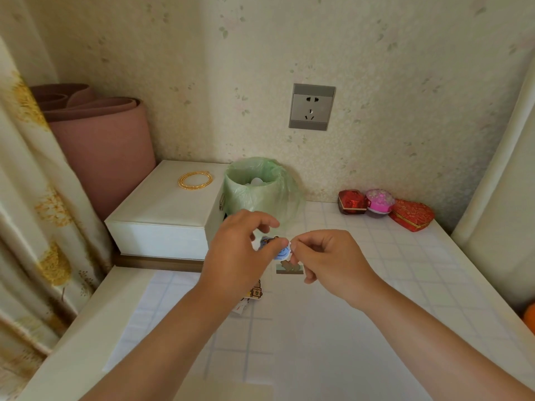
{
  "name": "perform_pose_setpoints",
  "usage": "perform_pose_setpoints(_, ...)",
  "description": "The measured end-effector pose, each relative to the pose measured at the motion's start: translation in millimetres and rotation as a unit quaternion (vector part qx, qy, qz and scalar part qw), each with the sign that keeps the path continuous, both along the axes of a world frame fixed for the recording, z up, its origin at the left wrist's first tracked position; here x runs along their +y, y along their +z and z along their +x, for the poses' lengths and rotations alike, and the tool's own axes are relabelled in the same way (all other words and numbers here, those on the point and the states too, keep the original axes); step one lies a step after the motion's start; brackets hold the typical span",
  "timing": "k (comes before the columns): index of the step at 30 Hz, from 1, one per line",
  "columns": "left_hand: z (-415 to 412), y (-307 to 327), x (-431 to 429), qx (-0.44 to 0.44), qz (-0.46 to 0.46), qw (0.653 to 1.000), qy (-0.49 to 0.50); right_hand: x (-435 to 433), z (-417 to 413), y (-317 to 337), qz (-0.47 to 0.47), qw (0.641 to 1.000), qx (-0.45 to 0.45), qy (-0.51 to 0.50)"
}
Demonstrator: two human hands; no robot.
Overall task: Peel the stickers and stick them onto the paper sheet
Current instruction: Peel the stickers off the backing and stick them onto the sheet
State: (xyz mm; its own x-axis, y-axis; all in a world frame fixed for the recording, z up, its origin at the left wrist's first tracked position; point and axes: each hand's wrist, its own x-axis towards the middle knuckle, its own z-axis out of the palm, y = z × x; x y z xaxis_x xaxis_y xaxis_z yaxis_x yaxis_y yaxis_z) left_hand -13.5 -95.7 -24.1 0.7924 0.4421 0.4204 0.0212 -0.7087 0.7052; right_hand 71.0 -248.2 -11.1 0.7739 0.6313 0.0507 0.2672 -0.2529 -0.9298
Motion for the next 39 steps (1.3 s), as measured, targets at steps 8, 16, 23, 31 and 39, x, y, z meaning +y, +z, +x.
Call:
perform_pose_setpoints(8,0.3,0.6,-19.2,0.051,-0.234,0.971,-0.015,0.6,3.5,-6.1,-0.019,0.992,-0.120,-0.044)
perform_pose_setpoints(16,-0.9,5.1,-11.3,0.054,-0.264,0.962,0.040,10.7,-2.7,-5.3,0.002,0.992,-0.095,-0.086)
perform_pose_setpoints(23,-11.5,20.5,25.2,0.012,-0.132,0.979,0.152,19.9,9.9,0.2,0.035,0.982,0.055,-0.176)
perform_pose_setpoints(31,-24.8,18.7,53.5,0.063,-0.126,0.983,0.120,55.6,29.2,10.8,0.008,0.985,-0.078,-0.152)
perform_pose_setpoints(39,-35.8,24.1,74.3,0.123,-0.093,0.983,0.096,133.8,83.3,41.3,-0.149,0.934,-0.286,-0.154)
